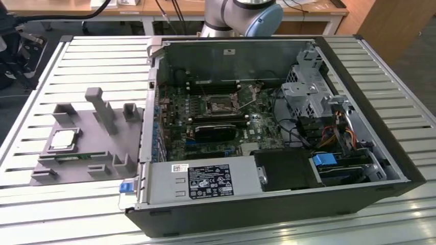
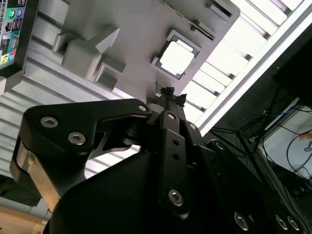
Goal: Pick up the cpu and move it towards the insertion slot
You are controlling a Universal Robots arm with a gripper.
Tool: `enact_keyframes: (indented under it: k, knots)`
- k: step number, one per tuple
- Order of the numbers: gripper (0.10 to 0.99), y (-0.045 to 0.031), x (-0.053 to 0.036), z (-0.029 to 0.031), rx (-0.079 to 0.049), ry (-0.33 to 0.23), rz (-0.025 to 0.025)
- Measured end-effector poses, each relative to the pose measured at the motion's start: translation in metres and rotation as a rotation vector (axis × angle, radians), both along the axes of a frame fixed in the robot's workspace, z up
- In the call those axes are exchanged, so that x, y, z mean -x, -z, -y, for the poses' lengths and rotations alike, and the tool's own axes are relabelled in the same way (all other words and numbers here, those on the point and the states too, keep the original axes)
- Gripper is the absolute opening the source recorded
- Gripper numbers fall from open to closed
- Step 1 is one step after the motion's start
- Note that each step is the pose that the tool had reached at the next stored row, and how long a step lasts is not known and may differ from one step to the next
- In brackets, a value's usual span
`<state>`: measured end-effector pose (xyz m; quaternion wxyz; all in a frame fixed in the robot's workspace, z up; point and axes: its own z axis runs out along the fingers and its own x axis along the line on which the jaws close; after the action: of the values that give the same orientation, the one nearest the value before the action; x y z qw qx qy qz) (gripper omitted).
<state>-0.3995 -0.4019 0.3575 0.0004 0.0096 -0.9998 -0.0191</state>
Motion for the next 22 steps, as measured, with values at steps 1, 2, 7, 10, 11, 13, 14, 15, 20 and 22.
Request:
enact_keyframes:
  k: [1, 2, 7, 10, 11, 13, 14, 15, 20, 22]
  knots:
    - [0.102, 0.0010, 0.0000, 0.0000, 0.000, 0.000, 0.0001]
    - [0.102, 0.0021, 0.0001, 0.0000, 0.000, 0.000, 0.0001]
    - [0.102, 0.0082, 0.0002, 0.0000, 0.000, 0.000, 0.0002]
    - [0.102, 0.0124, 0.0001, 0.0000, 0.000, 0.000, 0.0003]
    - [0.102, 0.0137, 0.0001, 0.0000, 0.000, 0.000, 0.0002]
    - [0.102, 0.0165, 0.0002, 0.0000, 0.000, 0.000, 0.0003]
    - [0.102, 0.0180, 0.0002, 0.0000, 0.000, 0.000, 0.0005]
    - [0.102, 0.0194, 0.0002, 0.0000, 0.000, 0.000, 0.0006]
    - [0.102, 0.0257, 0.0003, 0.0000, 0.000, 0.000, 0.0009]
    - [0.102, 0.0282, 0.0003, 0.0000, 0.000, 0.000, 0.0012]
